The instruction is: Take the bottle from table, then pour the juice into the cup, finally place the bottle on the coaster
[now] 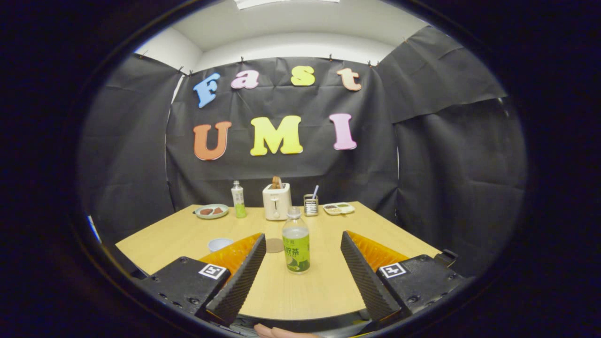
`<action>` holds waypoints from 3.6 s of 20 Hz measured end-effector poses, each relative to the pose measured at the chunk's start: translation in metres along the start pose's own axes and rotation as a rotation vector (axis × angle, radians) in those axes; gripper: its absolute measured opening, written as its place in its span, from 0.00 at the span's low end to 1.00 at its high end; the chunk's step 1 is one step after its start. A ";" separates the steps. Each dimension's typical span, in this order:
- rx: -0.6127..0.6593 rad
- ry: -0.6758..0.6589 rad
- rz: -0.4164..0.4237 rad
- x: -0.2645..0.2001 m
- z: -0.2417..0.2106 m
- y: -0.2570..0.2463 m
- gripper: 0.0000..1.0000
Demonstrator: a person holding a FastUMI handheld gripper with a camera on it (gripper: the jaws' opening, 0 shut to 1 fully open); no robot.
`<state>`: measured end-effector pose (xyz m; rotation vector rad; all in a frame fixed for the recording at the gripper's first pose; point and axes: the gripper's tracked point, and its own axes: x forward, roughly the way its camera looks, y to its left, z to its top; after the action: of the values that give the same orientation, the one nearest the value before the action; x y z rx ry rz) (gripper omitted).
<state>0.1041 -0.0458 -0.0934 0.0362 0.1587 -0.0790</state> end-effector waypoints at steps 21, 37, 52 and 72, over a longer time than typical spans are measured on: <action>-0.054 0.052 0.034 0.154 -0.043 0.006 1.00; -0.004 0.069 0.066 0.187 -0.040 -0.006 0.81; -0.074 0.098 0.133 0.117 0.000 -0.017 0.80; -0.826 -0.023 -0.294 0.122 0.069 -0.029 0.80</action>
<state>0.2325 -0.0869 -0.0458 -0.8135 0.1631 -0.3018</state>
